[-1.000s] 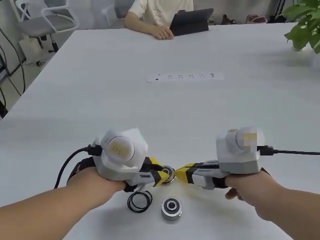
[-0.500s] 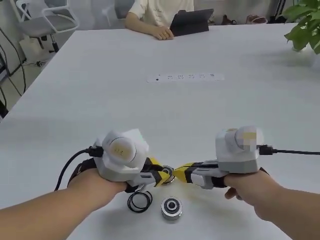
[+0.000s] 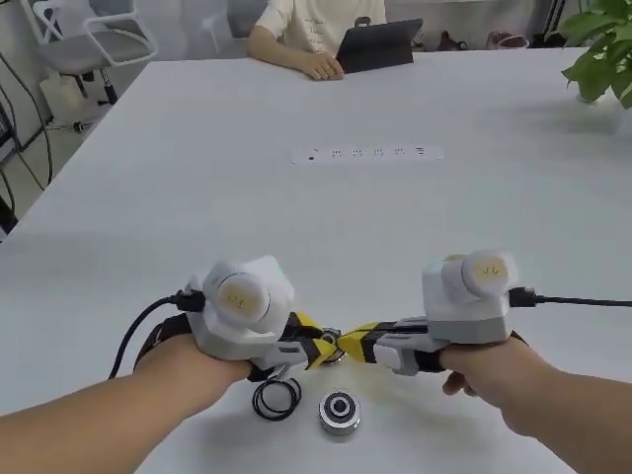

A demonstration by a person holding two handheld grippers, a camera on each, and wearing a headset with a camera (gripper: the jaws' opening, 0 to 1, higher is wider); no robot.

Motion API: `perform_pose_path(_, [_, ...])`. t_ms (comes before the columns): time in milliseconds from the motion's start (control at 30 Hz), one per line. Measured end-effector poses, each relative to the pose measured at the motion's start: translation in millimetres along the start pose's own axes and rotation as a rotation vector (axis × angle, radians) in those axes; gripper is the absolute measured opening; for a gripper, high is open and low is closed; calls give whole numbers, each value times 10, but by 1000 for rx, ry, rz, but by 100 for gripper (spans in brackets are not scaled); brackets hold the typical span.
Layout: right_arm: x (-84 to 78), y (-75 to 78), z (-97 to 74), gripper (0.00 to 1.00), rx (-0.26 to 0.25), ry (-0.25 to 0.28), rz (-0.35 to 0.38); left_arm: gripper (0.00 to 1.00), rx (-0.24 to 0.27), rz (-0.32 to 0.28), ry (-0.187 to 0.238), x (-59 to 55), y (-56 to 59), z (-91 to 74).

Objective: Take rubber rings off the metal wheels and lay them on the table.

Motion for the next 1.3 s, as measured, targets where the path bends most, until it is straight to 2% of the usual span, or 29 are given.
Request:
perform_pose_path(367, [50,-48,13,0,37,35,29,7,1,-5,4,-1,1,-4])
perform_pose_path(800, [51,-68,-18,0,70,49,55,7,2,-11,11,1,3,-7])
perform_pose_path(933, [54,-73,-29,0,88,63,101,7,1,-9,12,3,5,-6])
perform_pose_path(1300, [59,-102,-80,0,142,86,144,7,2,-13,16,3,8,-4])
Point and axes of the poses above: the centre of the closed fingertips' face, and the gripper's own axes: z roughly forward along the fingers, y roughly to its right, x roughly out of its top, the point moved 3 cm from there along -z, roughly backward along the fingers, and after that the axes turned 10 degrees about -z, right-handed, at the moved point
